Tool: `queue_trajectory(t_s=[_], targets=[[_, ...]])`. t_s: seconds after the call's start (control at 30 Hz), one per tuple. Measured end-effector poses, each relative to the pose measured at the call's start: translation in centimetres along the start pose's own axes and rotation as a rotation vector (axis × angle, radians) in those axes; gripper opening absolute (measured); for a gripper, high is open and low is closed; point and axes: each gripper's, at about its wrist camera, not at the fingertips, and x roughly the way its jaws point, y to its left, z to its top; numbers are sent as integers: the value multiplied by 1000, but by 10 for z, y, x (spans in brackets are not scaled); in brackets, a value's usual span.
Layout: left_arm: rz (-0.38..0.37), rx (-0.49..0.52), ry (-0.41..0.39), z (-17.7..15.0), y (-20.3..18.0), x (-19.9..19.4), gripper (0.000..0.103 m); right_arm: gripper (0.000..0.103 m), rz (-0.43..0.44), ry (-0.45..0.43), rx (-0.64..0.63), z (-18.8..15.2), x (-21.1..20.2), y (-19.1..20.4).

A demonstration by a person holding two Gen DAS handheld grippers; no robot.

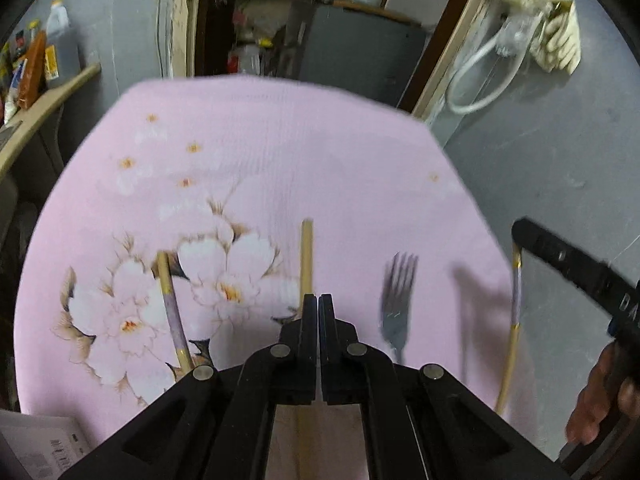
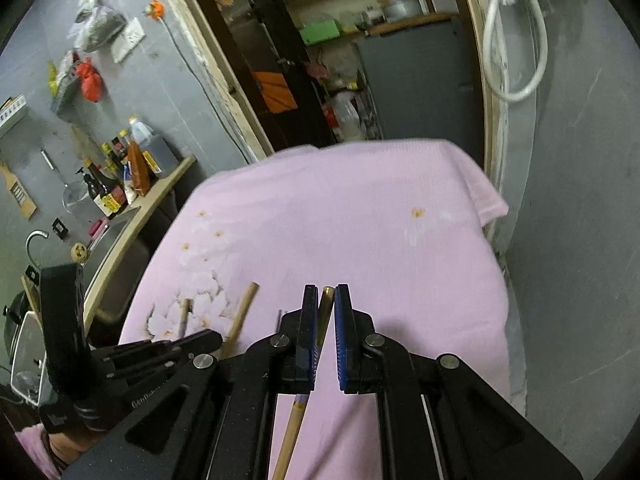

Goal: Organize utensils
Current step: 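Lift both chopsticks up to the white holder and release them inside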

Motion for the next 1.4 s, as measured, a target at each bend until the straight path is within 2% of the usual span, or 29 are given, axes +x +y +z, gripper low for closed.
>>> queue_trajectory(t_s=[0.1,0.17,0.3,0.4,0.5,0.63,0.7,0.87,0.93,1.0,1.07,1.2,1.4], targets=[[13,10,27,3,2,12,6,7,3,41,13,-5,20,-5],[33,15,41,7,1,17,21,7,4,75,20,-6,33,-7],[40,27,58,16,-1,26,21,7,-5,149,32,-10,56,-14],[62,73,71,24,-8,32,21,8,-32,212,42,-16,71,-17],[95,104,84,29,-13,37,11,10,-44,243,55,-20,75,-18],[59,55,97,32,-6,37,8,22,-55,272,62,-28,69,-11],[46,37,97,33,-2,36,8,24,-80,289,37,-32,67,-2],[43,23,99,31,-2,35,7,22,-233,320,-138,-35,74,25],[21,-13,98,30,3,34,7,10,-244,316,-151,-34,76,30],[6,-39,77,28,7,24,7,8,-192,318,-50,-31,73,19],[-7,-36,39,26,5,10,7,8,-135,290,26,-29,61,12],[-38,-7,-62,18,-3,-33,7,7,-41,143,50,-26,8,21],[-78,20,-165,-4,-8,-91,7,7,-23,-48,-11,-36,-72,48]])
